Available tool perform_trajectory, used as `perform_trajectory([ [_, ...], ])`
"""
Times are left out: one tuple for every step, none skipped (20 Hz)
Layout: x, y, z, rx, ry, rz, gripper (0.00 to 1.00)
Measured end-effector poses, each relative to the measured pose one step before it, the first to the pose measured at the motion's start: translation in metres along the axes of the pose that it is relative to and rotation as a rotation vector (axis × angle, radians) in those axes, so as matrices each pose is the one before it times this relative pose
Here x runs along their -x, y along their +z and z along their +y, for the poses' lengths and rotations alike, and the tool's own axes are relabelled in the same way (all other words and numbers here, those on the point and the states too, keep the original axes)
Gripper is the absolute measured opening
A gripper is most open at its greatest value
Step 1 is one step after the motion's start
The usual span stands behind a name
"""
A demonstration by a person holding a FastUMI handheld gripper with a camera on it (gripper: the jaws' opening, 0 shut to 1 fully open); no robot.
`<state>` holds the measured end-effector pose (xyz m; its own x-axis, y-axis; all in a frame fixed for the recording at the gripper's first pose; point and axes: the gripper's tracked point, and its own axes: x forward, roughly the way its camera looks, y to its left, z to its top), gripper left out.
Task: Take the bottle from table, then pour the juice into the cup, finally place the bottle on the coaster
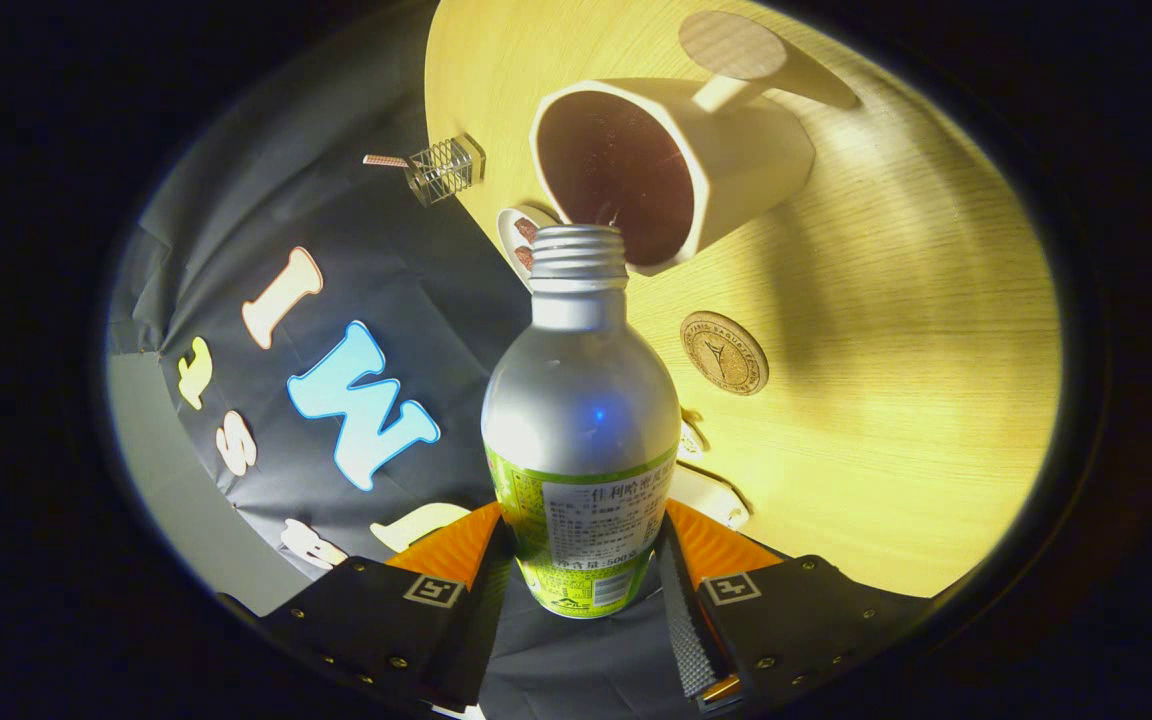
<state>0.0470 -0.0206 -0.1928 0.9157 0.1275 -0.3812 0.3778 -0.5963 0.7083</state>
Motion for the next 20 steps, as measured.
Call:
perform_trajectory([
  [-0.00072,0.00013,-0.00052,-0.00284,-0.00203,-0.00044,0.72],
  [0.00071,0.00035,-0.00037,-0.00284,-0.00069,0.00042,0.72],
  [-0.00034,-0.00071,-0.00102,-0.00498,-0.00288,0.00342,0.72],
  [0.00028,0.00086,0.00047,-0.00421,0.00078,-0.00028,0.72],
  [0.00037,0.0008,-0.00002,-0.00346,0.00067,0.00057,0.72],
  [0.00141,-0.00017,0.00069,-0.0034,-0.0006,0.00128,0.72],
  [0.0002,0.00071,0.00038,-0.00301,0.00021,-0.00033,0.72],
  [-0.00084,-0.00053,0.0009,-0.00264,0.00062,0.00003,0.72],
  [-0.00085,-0.00059,0.00021,-0.00229,-0.00178,0.00302,0.72],
  [0.00003,-0.00123,0.00077,-0.00058,0.00005,0.00333,0.72],
  [-0.00062,-0.00104,0.00039,0.0008,-0.00057,0.00311,0.72],
  [-0.0005,-0.00109,0.00051,0.00105,-0.00052,0.00147,0.72],
  [-0.00086,0.00007,-0.00014,0.00118,-0.00108,0.00134,0.72],
  [0.00014,0.00058,-0.00008,0.00118,-0.00053,-0.00211,0.72],
  [-0.00108,0.00107,-0.00062,0.00235,-0.00162,-0.00227,0.72],
  [0.00042,0.00056,0.00009,0.00651,-0.00027,-0.00545,0.72],
  [-0.00044,0.00113,-0.00002,0.01237,0.00039,-0.00535,0.72],
  [-0.00025,0.00073,-0.00066,0.0175,-0.00188,-0.00486,0.72],
  [-0.00052,0.00044,-0.00146,0.01873,-0.00223,-0.00402,0.72],
  [0.00012,0.00178,0.00061,0.02081,-0.00219,-0.00448,0.72],
])
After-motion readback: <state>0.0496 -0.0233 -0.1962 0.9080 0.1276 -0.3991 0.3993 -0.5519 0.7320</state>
